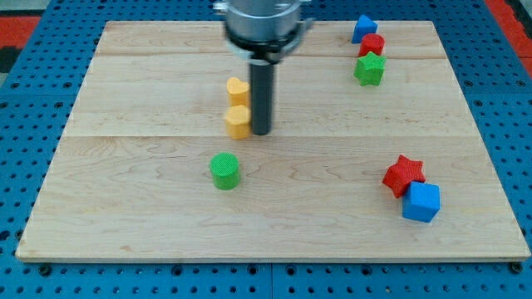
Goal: Slide the yellow hexagon diagonally top right to the green circle
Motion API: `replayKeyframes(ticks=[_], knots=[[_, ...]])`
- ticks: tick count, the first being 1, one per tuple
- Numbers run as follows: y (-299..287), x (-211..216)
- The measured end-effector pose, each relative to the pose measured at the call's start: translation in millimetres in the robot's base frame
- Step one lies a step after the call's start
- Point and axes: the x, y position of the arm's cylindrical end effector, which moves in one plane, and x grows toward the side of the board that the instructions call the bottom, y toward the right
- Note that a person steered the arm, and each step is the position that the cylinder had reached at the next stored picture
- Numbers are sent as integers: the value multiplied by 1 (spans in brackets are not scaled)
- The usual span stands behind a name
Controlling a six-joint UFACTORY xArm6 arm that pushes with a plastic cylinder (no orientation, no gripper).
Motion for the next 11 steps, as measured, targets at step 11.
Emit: replayKeyframes(ticks=[11], knots=[[7,-21]])
